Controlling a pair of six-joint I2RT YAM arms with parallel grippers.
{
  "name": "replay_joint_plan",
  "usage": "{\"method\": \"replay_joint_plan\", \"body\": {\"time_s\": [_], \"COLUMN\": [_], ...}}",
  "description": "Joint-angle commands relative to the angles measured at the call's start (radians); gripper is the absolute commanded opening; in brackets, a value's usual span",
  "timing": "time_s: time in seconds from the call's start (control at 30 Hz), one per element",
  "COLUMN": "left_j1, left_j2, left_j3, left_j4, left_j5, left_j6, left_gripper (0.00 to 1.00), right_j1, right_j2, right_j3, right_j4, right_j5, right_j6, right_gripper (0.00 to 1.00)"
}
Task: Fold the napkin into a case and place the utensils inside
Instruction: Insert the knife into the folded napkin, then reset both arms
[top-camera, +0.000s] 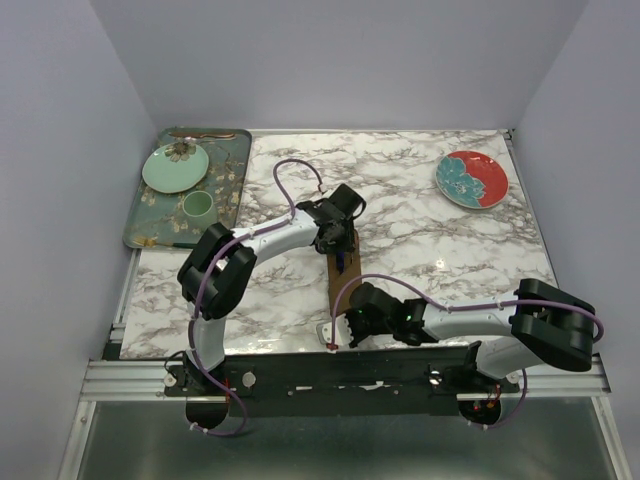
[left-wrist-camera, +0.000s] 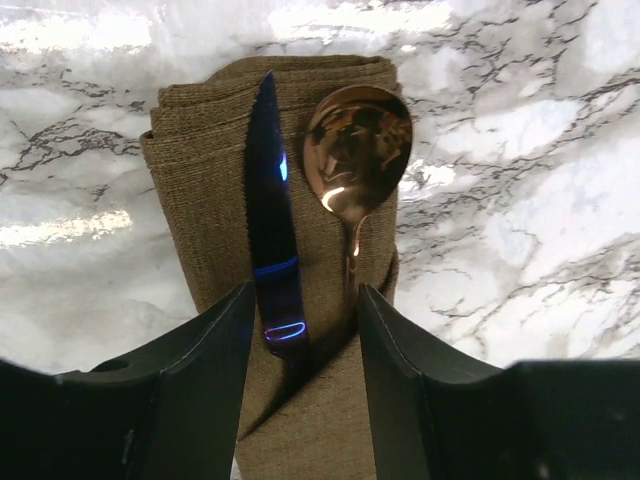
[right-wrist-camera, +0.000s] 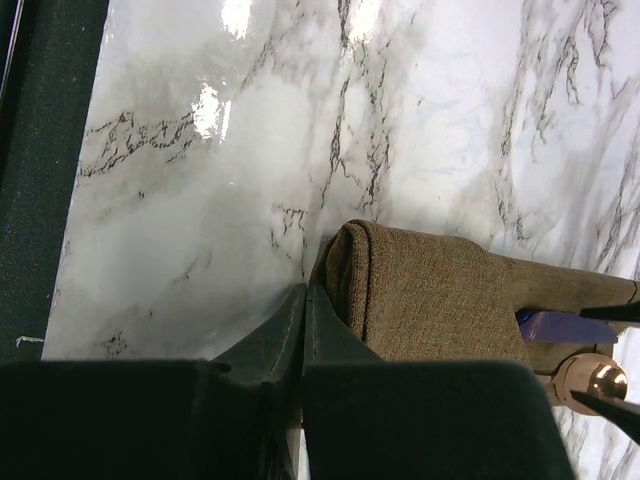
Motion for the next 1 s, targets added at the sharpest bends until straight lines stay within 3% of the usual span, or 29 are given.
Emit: {"method": "replay_joint_plan", "body": {"time_s": [0.0, 0.3, 0.37, 0.43, 0.5, 0.67, 0.73, 0.87, 0.97], "left_j1": [0.008, 0.095, 0.111, 0.135, 0.175, 0.276, 0.330, 0.413, 0.489], "left_j2": [-0.029, -0.085, -0.109, -0.140, -0.166, -0.237, -0.252, -0.284, -0.298], "left_j3": [0.061, 0.104, 0.112, 0.123, 0.124, 0.166, 0.207, 0.255, 0.276], "left_j4": [-0.027, 0.018, 0.034, 0.051, 0.067, 0.046, 0.003, -0.049, -0.092], "left_j5": [-0.028, -0.036, -0.036, -0.037, -0.020, 0.100, 0.147, 0.254, 0.338], "left_j6": [0.042, 0.126, 0.192, 0.267, 0.315, 0.464, 0.484, 0.559, 0.590], "left_gripper": [0.55, 0.63, 0.69, 0.85, 0.99, 0.99, 0.99, 0.99, 0.99], "right_j1": [-0.001, -0.001, -0.001, -0.001, -0.001, -0.022, -0.039, -0.157, -0.281], "right_j2": [-0.001, -0.093, -0.122, -0.179, -0.245, -0.378, -0.429, -0.492, -0.516], "right_j3": [-0.015, -0.007, 0.014, 0.024, 0.036, 0.079, 0.117, 0.227, 0.307], "right_j4": [-0.008, -0.031, -0.065, -0.082, -0.108, -0.193, -0.224, -0.357, -0.448], "right_j5": [0.019, 0.007, 0.008, 0.014, 0.027, 0.060, 0.095, 0.128, 0.140], "right_j6": [-0.019, 0.003, 0.018, 0.046, 0.065, 0.116, 0.148, 0.268, 0.374], "right_gripper": [0.10, 0.17, 0.21, 0.26, 0.33, 0.63, 0.69, 0.88, 0.95]}}
